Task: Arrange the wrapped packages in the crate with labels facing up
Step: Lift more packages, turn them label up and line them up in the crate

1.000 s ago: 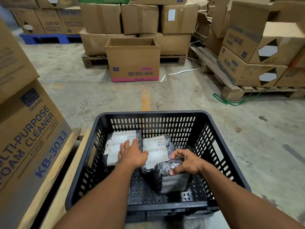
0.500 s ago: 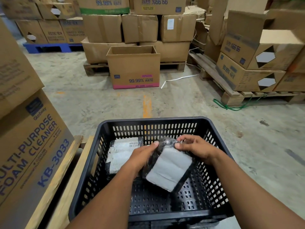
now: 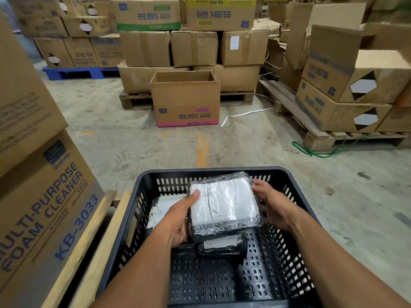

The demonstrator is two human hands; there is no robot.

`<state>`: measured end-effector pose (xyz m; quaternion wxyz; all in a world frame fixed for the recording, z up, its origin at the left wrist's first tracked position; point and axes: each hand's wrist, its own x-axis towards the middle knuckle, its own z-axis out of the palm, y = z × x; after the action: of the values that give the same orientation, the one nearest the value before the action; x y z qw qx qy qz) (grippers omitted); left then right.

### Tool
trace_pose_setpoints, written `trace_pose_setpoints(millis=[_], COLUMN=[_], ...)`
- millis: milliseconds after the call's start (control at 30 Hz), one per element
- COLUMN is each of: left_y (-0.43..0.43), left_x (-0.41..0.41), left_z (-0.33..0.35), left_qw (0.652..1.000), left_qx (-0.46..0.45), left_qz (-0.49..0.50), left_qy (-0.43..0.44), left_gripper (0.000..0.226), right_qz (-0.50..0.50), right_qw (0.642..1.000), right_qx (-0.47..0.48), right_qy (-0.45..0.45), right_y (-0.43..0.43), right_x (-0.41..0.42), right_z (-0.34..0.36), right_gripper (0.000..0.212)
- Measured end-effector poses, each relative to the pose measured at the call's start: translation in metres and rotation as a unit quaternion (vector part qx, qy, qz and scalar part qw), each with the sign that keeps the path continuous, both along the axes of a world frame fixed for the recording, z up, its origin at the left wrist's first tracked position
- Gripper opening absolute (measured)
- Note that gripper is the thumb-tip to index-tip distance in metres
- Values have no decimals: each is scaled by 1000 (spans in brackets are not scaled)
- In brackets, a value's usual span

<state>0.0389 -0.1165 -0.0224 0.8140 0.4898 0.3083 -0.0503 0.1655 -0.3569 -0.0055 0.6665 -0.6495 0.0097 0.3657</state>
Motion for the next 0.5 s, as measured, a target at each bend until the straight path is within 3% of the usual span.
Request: trace_pose_setpoints(millis=[100, 200, 333, 400, 500], left_y=[2, -1, 1, 5, 6], left_x=[2, 12, 14, 12, 11], left_z=[3, 5, -2, -4, 3], left_qw=[1000, 998, 995, 994, 996], left_qx=[1, 50, 77, 78, 76], left_qz=[-20, 29, 62, 69, 42], left_qy=[-1, 0, 30, 19, -13], left_gripper=[77, 76, 49, 43, 45], right_qz=[16, -46, -95, -34, 99], right_qw=[997, 995, 994, 999, 989], right_qx=[69, 53, 34, 10, -77], right_qy=[-33, -72, -31, -21, -74], right_y=[8, 22, 22, 16, 11], right_x=[2, -4, -13, -14, -7], right_z=[7, 4, -14, -13, -6], right_gripper=[40, 28, 37, 45, 61])
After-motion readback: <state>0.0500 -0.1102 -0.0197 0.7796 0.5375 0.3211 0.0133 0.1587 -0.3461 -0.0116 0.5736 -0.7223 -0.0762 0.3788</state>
